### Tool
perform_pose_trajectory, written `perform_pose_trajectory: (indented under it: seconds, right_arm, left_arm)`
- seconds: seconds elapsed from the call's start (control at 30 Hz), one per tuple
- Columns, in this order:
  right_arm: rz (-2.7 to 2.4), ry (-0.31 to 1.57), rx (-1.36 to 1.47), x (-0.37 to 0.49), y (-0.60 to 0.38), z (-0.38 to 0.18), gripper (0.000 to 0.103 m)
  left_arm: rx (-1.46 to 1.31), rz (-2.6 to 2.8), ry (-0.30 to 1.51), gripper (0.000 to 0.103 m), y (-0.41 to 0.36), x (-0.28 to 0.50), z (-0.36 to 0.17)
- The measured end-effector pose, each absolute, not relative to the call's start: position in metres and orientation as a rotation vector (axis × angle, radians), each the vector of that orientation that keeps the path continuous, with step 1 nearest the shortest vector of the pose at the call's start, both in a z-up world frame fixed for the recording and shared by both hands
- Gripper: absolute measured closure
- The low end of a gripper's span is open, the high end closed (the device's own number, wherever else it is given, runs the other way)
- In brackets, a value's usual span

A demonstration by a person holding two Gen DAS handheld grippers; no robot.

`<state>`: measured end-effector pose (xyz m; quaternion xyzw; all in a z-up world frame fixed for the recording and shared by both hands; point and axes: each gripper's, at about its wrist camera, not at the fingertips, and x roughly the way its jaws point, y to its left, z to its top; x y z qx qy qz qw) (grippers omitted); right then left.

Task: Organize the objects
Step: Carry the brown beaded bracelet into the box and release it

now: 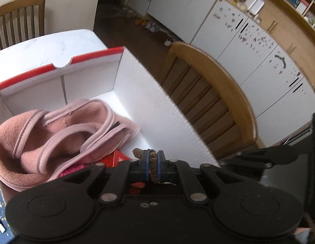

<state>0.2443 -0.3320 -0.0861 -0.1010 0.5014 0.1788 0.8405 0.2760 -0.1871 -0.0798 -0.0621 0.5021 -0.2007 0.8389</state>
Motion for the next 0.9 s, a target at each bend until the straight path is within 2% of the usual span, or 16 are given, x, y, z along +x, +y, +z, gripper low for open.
perform_pose_trajectory:
  seconds: [0.17,0.6,0.9]
  right_arm:
    - [0.379,1.061,-0.208,0.244,-0.333,-0.087,0.097]
    - [0.375,1.063,-0.206,0.244,-0.334,-0.088,0.097]
    - [0.371,1.062,-0.220,0.244,-0.332,-0.088,0.097]
  left_arm:
    - [-0.093,-0.413,1.081,0.095,-0.186,0.274,-0.086]
    - [-0.019,-0.420,1.015,0.072,-0.187,0.254,-0.067]
    - [-0.039,-0.389,0.972,0.063,-0.169,0.241,-0.049]
